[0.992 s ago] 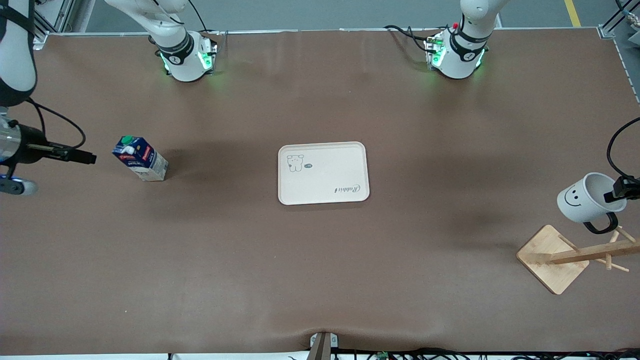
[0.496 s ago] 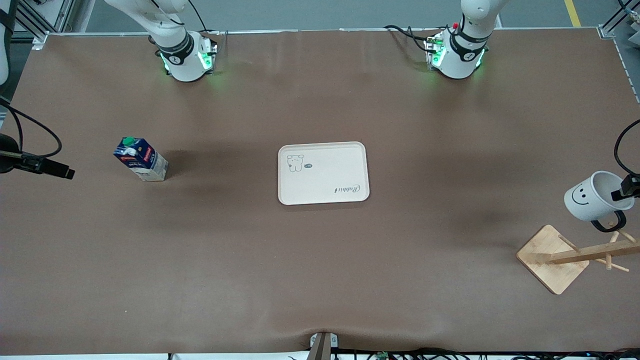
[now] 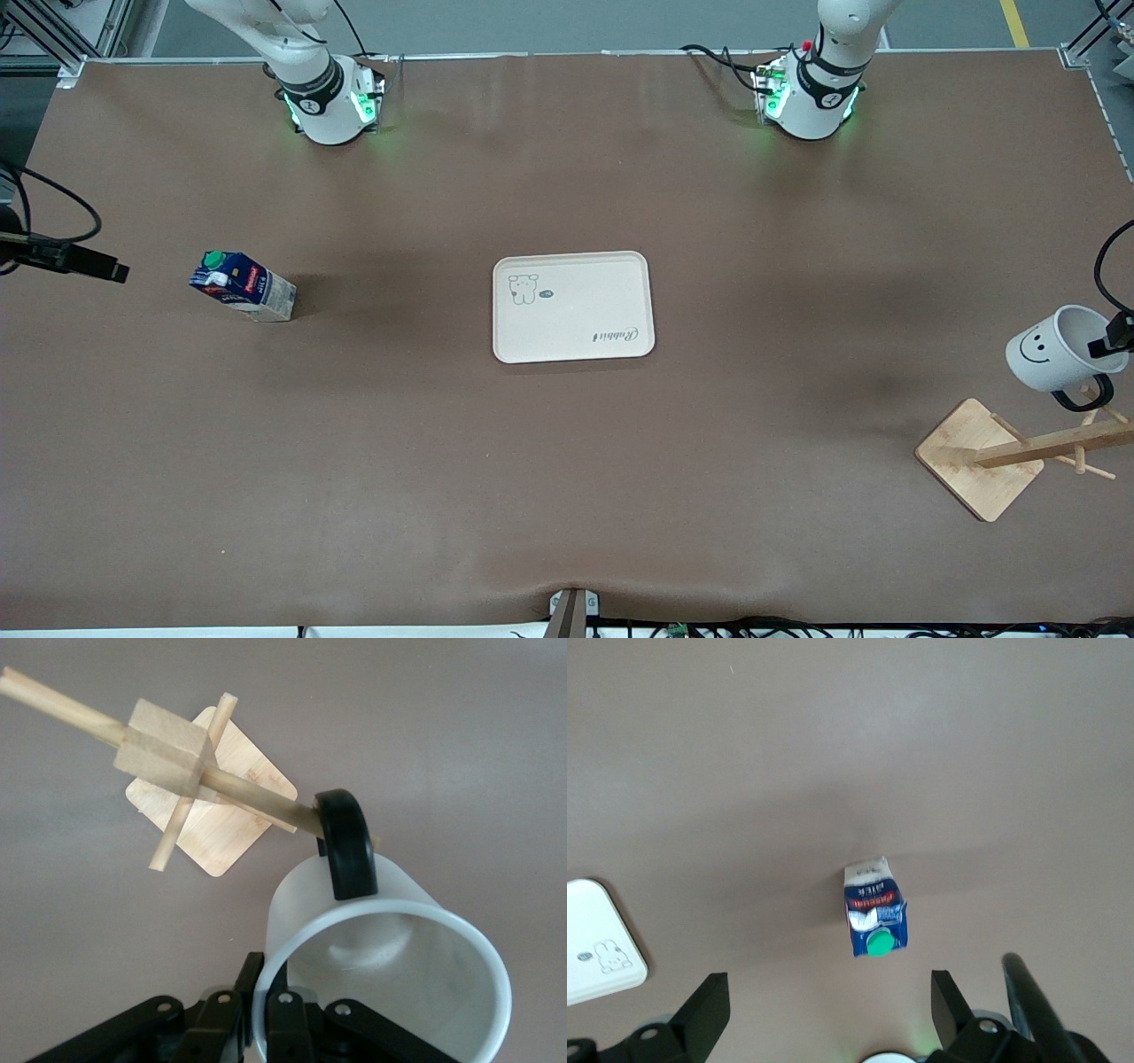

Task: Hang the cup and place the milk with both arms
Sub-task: 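Open the right gripper and withdraw it from the milk carton, then hang the mug handle on the stand peg with the left gripper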

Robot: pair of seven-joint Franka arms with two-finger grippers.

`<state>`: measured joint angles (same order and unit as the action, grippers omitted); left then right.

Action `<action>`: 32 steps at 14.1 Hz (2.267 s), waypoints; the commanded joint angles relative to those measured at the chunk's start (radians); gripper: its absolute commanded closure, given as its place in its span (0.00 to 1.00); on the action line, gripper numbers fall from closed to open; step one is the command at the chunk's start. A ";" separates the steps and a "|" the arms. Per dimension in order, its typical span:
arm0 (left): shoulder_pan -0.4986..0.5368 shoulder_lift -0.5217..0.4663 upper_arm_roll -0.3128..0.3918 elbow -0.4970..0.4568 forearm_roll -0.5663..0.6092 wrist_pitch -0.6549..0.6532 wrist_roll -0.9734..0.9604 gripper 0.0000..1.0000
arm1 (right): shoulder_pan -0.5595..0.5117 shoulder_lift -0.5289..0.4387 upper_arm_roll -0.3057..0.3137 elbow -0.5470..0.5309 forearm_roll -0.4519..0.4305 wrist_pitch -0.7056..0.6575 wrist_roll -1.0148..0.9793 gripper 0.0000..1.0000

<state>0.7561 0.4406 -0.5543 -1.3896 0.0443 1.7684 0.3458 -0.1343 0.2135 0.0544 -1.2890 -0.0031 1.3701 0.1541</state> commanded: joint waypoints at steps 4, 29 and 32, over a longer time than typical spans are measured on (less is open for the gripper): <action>0.009 0.065 -0.004 0.014 -0.012 0.072 0.027 1.00 | -0.002 -0.045 0.010 0.137 0.023 -0.122 0.001 0.00; -0.127 -0.086 -0.019 0.017 0.072 -0.049 -0.438 0.00 | -0.022 -0.281 -0.005 -0.158 0.011 0.070 -0.166 0.00; -0.132 -0.106 -0.056 0.017 0.078 -0.050 -0.452 0.00 | -0.011 -0.279 -0.005 -0.151 0.011 0.049 -0.162 0.00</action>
<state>0.6260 0.3670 -0.5895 -1.3608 0.0990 1.7311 -0.0816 -0.1424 -0.0824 0.0435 -1.4809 0.0025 1.4554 -0.0002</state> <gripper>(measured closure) 0.000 0.000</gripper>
